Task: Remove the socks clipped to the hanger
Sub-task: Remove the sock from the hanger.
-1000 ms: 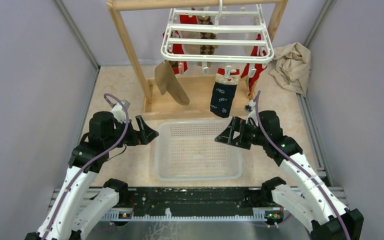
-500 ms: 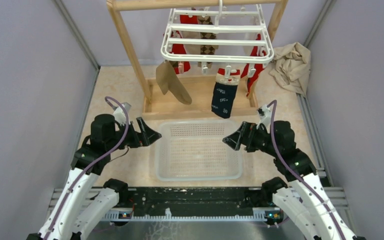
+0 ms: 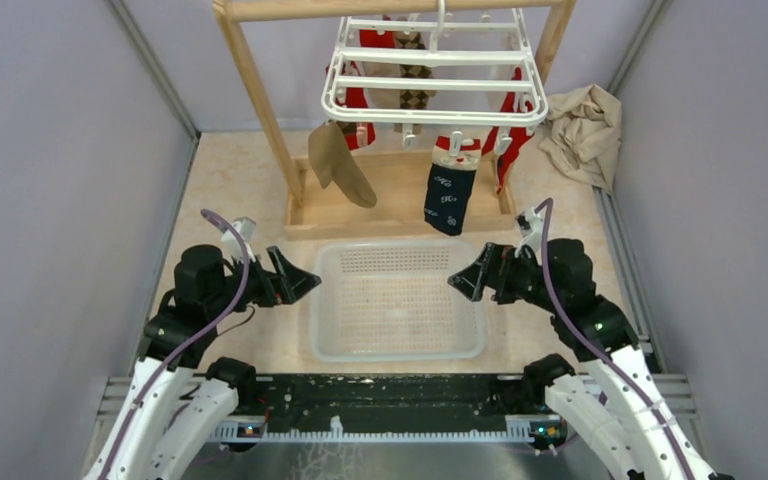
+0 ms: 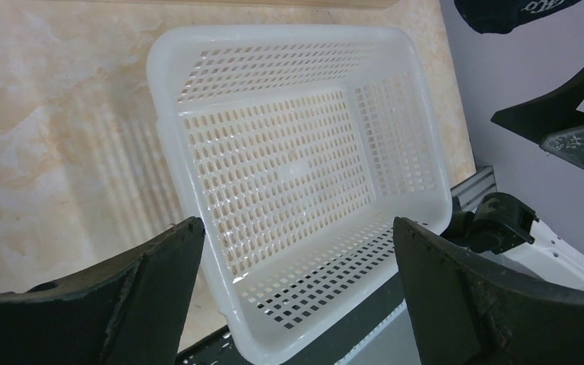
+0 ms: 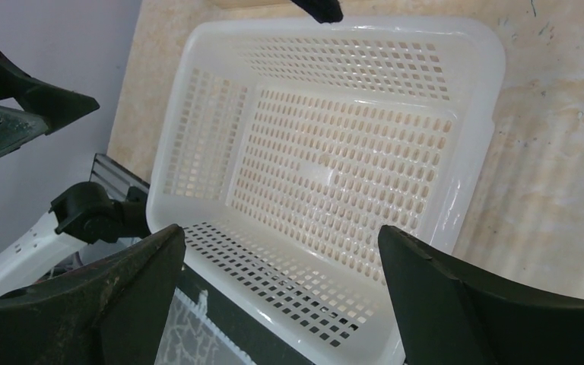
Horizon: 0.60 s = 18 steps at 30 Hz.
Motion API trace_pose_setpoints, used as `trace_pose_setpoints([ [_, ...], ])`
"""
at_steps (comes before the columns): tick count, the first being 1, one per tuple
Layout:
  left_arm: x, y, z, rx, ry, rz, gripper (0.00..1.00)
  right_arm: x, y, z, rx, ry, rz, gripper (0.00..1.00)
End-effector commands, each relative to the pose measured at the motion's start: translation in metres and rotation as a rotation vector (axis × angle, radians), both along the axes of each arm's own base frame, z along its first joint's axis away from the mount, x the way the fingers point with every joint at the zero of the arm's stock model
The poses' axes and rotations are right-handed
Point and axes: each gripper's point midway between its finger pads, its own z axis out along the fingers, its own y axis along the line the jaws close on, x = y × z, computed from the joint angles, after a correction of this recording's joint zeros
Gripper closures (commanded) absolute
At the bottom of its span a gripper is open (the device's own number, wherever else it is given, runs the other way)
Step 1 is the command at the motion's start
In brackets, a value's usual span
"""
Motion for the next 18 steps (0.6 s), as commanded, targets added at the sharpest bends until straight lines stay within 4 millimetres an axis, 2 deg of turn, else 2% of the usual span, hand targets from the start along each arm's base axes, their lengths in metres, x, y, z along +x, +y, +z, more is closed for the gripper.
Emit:
trace_pose_setpoints([
  [1, -0.002, -0.001, -0.003, 0.003, -0.011, -0.012, 0.01, 0.004, 0.003, -0.005, 0.004, -0.017, 0.010, 0.04],
  [4, -0.002, -0.004, 0.002, -0.003, -0.003, -0.027, 0.01, 0.008, 0.003, -0.009, 0.004, -0.020, -0.004, 0.07],
  [7, -0.003, -0.009, 0.006, -0.022, 0.008, -0.053, 0.01, 0.013, 0.003, -0.003, 0.004, -0.048, -0.011, 0.11],
  [11, -0.002, -0.014, 0.004, -0.037, 0.008, -0.079, 0.01, 0.022, 0.001, 0.024, 0.022, -0.151, -0.035, 0.15],
  [18, -0.001, -0.032, 0.003, -0.111, 0.023, -0.170, 0.01, 0.049, -0.003, 0.086, 0.086, -0.431, -0.110, 0.17],
])
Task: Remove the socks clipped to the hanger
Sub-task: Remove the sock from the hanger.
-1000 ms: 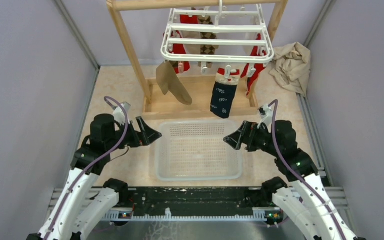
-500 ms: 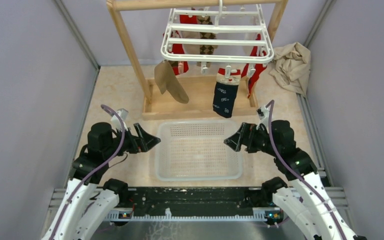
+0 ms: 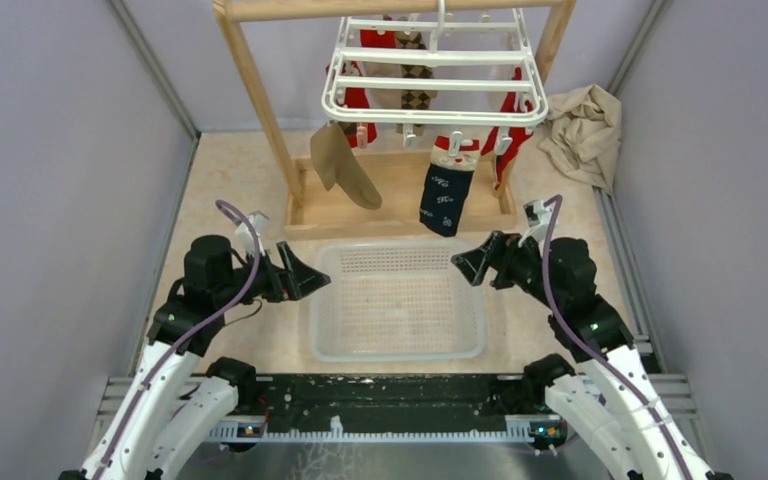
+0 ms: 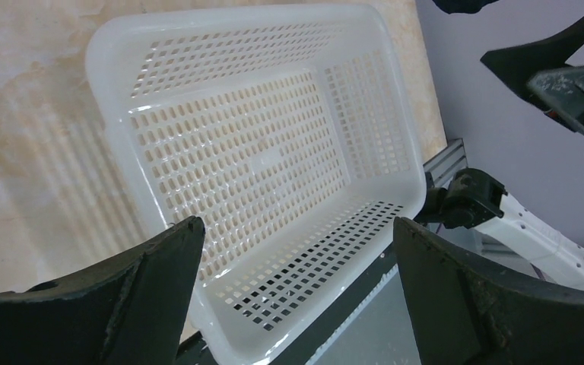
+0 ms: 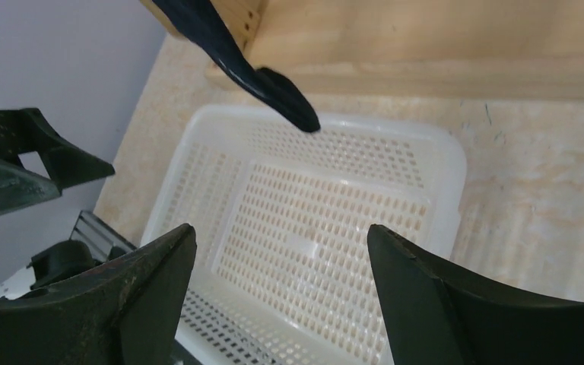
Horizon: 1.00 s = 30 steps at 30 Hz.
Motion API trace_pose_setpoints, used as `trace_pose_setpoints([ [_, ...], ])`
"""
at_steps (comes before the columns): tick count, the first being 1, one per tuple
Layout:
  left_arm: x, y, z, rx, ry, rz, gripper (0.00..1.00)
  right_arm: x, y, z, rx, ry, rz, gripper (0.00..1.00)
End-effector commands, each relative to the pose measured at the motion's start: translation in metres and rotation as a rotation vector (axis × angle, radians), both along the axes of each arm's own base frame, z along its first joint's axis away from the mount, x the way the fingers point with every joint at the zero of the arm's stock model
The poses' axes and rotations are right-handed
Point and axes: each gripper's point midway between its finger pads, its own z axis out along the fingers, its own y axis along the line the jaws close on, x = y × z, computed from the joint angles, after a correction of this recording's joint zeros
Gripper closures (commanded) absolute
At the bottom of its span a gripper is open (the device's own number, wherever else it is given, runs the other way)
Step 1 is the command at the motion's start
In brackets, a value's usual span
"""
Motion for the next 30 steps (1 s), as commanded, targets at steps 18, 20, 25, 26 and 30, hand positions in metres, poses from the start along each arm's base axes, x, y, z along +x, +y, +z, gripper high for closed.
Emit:
trace_pose_setpoints([
  [18, 0.023, -0.065, -0.006, -0.113, -0.024, -0.148, 0.01, 0.080, 0.004, 0.134, 0.080, -0.521, -0.131, 0.10],
  [20, 0.020, -0.077, -0.011, -0.096, -0.024, -0.170, 0.01, 0.082, 0.005, 0.136, 0.070, -0.530, -0.129, 0.10],
  [25, 0.022, -0.095, -0.020, -0.073, -0.035, -0.178, 0.01, 0.086, 0.011, 0.139, 0.060, -0.555, -0.095, 0.09],
  [26, 0.021, -0.098, -0.018, -0.087, -0.050, -0.183, 0.01, 0.088, 0.014, 0.139, 0.062, -0.558, -0.084, 0.09],
  [30, 0.017, -0.107, -0.006, -0.154, -0.121, -0.193, 0.01, 0.092, 0.026, 0.127, 0.093, -0.540, -0.037, 0.12],
])
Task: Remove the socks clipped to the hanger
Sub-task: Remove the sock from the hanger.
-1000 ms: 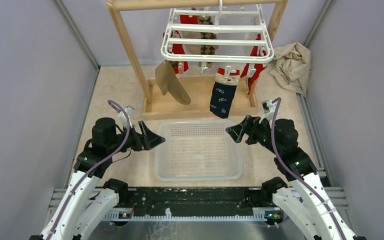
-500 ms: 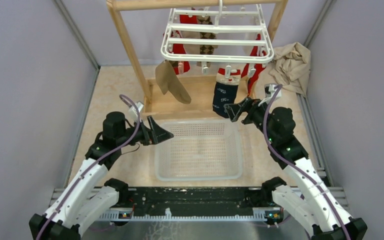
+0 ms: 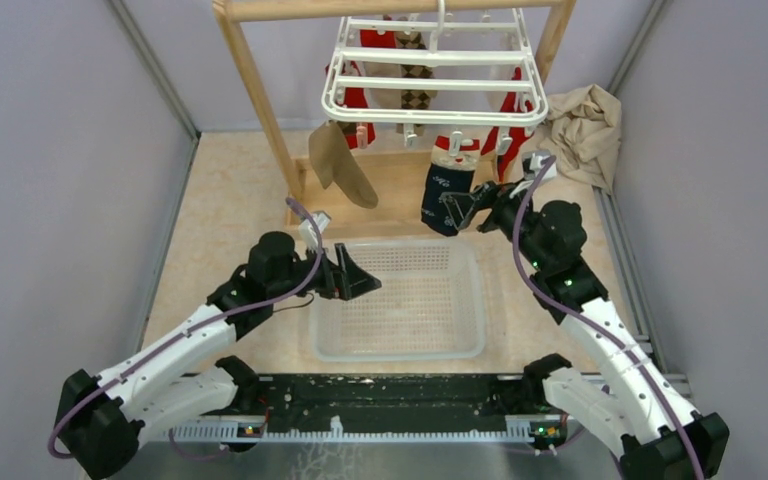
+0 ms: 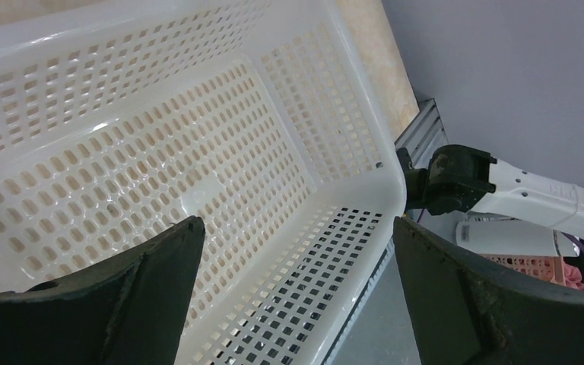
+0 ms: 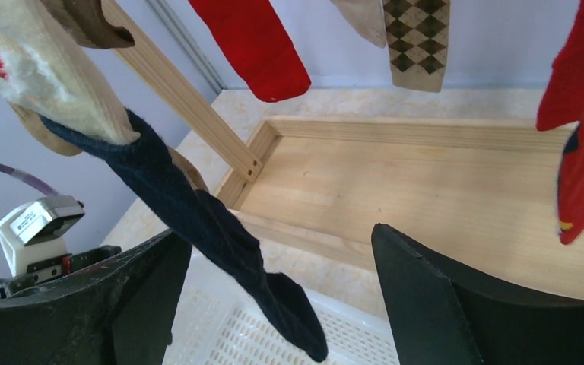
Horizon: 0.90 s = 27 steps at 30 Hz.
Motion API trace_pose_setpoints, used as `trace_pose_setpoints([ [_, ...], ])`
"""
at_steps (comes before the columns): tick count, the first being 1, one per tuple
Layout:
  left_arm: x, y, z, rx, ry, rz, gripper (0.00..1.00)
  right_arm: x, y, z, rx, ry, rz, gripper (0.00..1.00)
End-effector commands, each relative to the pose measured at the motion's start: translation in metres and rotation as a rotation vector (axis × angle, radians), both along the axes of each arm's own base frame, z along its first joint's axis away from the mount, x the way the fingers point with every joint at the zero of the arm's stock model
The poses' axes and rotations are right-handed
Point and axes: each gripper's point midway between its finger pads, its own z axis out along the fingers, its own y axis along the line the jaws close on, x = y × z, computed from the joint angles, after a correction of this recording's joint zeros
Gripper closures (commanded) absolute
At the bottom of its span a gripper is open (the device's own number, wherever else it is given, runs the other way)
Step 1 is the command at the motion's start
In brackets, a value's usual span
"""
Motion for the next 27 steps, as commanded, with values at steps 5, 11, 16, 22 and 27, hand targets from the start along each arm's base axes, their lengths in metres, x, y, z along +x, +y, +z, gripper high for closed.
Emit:
trace_pose_setpoints([
  [5, 0.003, -0.014, 0.035, -0.193, -0.171, 0.028, 0.01, 0.001, 0.021, 0.017, 0.103, -0.096, 0.096, 0.19],
  [11, 0.008, -0.026, 0.043, -0.195, -0.225, 0.013, 0.01, -0.001, 0.024, 0.007, 0.153, -0.085, 0.112, 0.29],
  [16, 0.018, -0.036, 0.053, -0.177, -0.255, 0.013, 0.01, -0.003, 0.029, 0.002, 0.181, -0.058, 0.143, 0.65],
  [22, 0.015, -0.041, 0.070, -0.176, -0.265, 0.045, 0.01, -0.010, 0.026, 0.002, 0.193, -0.040, 0.136, 0.86],
  [27, 0.007, -0.047, 0.080, -0.171, -0.284, 0.074, 0.01, -0.025, 0.028, 0.009, 0.259, -0.003, 0.178, 0.98],
])
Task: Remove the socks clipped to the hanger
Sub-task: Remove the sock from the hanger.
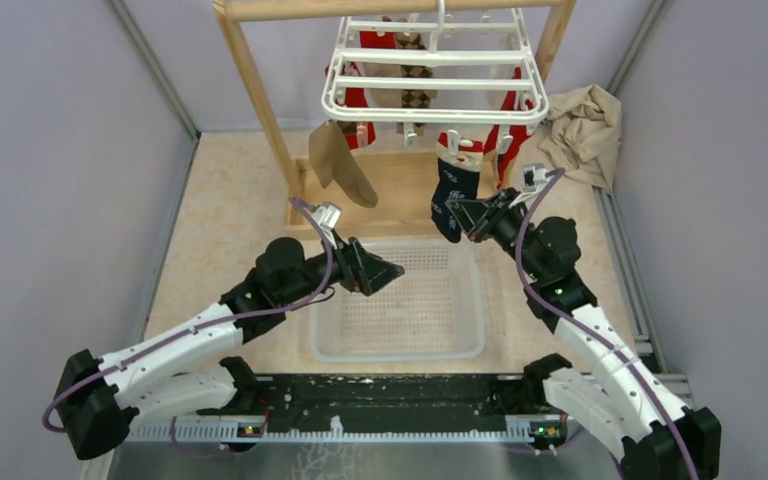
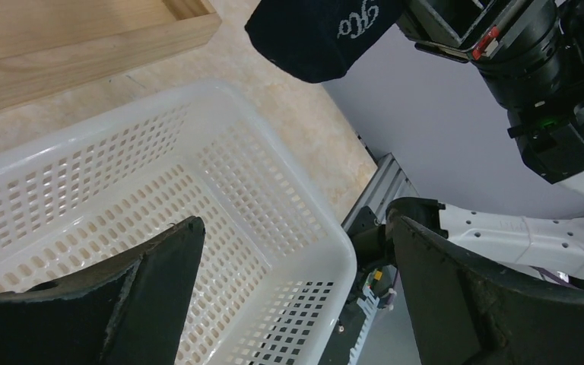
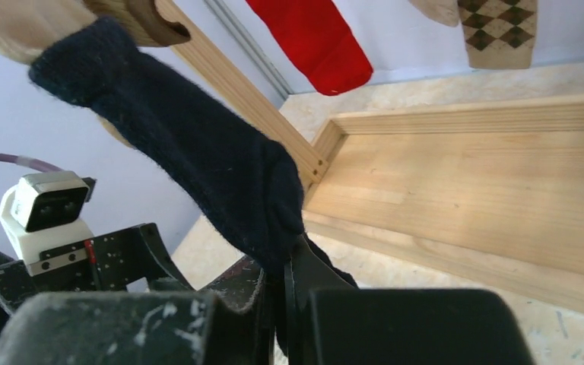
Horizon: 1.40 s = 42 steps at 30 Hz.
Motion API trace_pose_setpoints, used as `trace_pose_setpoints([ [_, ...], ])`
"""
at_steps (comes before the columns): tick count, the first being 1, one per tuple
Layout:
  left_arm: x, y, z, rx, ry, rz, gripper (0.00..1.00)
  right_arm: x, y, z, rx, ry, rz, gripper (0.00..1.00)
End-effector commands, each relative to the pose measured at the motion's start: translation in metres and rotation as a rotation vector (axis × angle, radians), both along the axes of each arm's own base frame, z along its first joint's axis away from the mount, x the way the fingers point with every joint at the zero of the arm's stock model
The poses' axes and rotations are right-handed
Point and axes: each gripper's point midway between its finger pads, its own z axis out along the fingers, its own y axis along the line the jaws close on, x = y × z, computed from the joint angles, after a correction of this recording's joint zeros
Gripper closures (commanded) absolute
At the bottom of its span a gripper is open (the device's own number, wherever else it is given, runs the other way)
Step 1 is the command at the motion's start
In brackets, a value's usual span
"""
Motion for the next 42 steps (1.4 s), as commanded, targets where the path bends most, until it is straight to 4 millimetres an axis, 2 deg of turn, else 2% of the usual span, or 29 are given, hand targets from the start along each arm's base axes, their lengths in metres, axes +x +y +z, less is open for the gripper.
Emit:
trace_pose_setpoints([
  [1, 0.002, -0.004, 0.021, -0.008, -0.049, 0.061, 0.01, -0.021, 0.005, 0.027, 0.102, -0.021, 0.066, 0.99],
  [3, -0.001, -0.010, 0.020, 0.002, -0.054, 0.056, 0.01, -0.027, 0.008, 0.026, 0.134, 0.006, 0.097, 1.00],
  [10, 0.008, -0.025, 0.019, 0.086, -0.122, 0.133, 0.01, -0.036, 0.013, 0.025, 0.251, 0.135, 0.136, 1.00],
  [17, 0.013, -0.020, 0.039, 0.029, -0.198, 0.173, 0.01, -0.044, 0.006, 0.017, 0.355, 0.299, 0.102, 1.00],
  [22, 0.007, -0.031, 0.050, -0.001, -0.226, 0.113, 0.01, -0.047, 0.007, 0.004, 0.386, 0.367, 0.104, 1.00],
  [27, 0.001, -0.052, 0.052, -0.041, -0.249, 0.028, 0.01, -0.046, 0.007, -0.005, 0.419, 0.402, 0.103, 1.00],
  [31, 0.003, -0.065, 0.050, -0.060, -0.272, 0.001, 0.01, -0.046, 0.012, -0.003, 0.444, 0.409, 0.131, 1.00],
  [38, 0.015, -0.069, 0.043, -0.049, -0.310, 0.034, 0.01, -0.044, 0.018, 0.001, 0.462, 0.415, 0.167, 1.00],
  [42, 0.017, -0.077, 0.048, -0.060, -0.333, 0.016, 0.01, -0.042, 0.022, -0.005, 0.479, 0.435, 0.185, 1.00],
])
